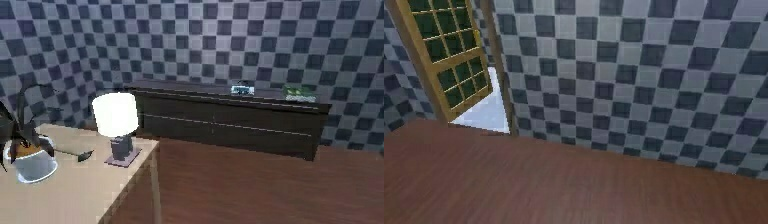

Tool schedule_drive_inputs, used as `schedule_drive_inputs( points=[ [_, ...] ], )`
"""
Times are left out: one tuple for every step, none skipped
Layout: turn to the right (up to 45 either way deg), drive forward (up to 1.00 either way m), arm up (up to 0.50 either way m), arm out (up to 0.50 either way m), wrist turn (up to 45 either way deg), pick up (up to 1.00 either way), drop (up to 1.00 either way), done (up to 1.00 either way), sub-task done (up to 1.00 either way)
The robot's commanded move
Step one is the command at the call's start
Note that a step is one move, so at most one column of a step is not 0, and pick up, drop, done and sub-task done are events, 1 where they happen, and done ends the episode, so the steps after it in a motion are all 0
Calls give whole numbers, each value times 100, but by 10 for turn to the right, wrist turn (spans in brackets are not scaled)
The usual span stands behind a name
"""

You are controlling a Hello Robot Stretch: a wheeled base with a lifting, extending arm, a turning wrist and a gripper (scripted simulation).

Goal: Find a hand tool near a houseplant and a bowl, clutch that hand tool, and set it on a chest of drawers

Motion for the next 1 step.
schedule_drive_inputs(
  points=[
    [0,10,0,0,0,0,0,0,0]
  ],
)
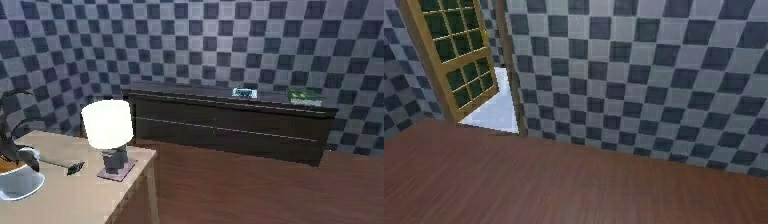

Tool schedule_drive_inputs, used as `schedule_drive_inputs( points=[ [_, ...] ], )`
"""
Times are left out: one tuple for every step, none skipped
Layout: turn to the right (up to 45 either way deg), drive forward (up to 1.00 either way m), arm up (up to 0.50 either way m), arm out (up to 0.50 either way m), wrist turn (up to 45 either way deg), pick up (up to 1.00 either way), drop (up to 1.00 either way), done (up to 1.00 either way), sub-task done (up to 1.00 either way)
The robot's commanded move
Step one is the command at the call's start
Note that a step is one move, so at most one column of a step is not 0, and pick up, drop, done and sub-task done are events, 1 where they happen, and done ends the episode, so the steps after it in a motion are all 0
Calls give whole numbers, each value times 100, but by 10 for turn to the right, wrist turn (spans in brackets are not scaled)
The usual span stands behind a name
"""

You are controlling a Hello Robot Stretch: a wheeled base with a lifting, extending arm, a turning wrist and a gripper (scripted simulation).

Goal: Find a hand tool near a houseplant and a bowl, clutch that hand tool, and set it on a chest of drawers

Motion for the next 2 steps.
schedule_drive_inputs(
  points=[
    [-450,0,0,0,0,0,0,0,0],
    [-450,0,0,0,0,0,0,0,0]
  ],
)
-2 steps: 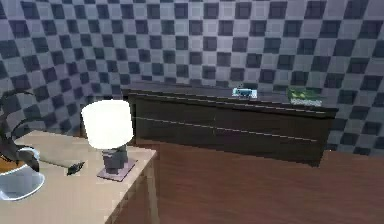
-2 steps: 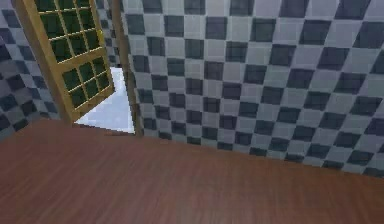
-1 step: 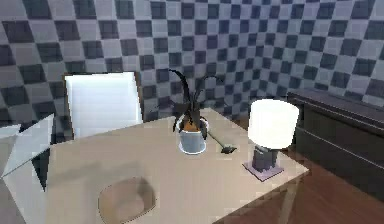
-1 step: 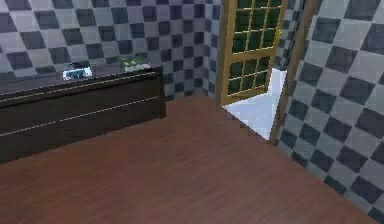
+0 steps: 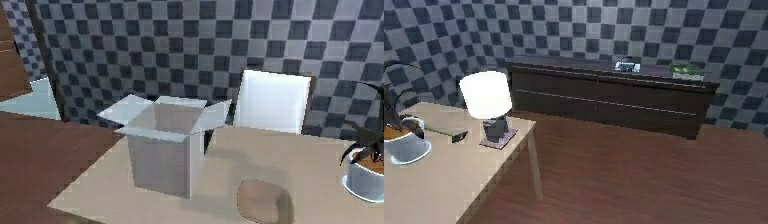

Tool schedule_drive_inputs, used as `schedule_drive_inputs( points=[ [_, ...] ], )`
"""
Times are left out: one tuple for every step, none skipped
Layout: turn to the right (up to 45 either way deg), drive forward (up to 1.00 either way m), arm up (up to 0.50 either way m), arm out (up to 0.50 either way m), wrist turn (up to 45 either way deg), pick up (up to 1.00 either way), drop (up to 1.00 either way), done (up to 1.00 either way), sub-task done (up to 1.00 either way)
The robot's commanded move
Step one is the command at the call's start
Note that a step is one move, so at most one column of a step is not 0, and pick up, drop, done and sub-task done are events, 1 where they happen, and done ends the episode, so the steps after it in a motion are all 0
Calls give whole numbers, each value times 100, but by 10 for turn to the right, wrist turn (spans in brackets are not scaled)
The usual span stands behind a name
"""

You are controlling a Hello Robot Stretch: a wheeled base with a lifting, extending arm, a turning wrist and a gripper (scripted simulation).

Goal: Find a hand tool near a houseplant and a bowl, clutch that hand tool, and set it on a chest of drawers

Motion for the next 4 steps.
schedule_drive_inputs(
  points=[
    [-300,0,0,0,0,0,0,0,0],
    [-30,0,0,0,0,0,0,0,0],
    [450,0,0,0,0,0,0,0,0],
    [450,0,0,0,0,0,0,0,0]
  ],
)
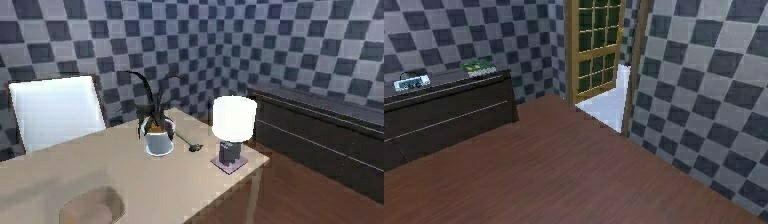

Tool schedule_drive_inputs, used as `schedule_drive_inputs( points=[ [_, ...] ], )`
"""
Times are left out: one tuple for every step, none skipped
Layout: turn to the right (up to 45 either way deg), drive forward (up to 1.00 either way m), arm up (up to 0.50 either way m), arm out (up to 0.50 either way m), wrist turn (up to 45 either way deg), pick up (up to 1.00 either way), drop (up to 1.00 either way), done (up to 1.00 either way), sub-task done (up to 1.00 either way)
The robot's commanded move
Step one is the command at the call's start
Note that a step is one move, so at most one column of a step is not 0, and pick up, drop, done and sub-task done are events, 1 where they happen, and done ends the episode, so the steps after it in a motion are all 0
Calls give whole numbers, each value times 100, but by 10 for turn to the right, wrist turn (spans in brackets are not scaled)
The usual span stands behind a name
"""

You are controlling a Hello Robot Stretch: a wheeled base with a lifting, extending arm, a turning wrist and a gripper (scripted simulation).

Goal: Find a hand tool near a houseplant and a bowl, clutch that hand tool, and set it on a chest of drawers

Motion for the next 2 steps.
schedule_drive_inputs(
  points=[
    [90,0,0,0,0,0,0,0,0],
    [0,30,0,0,0,0,0,0,0]
  ],
)
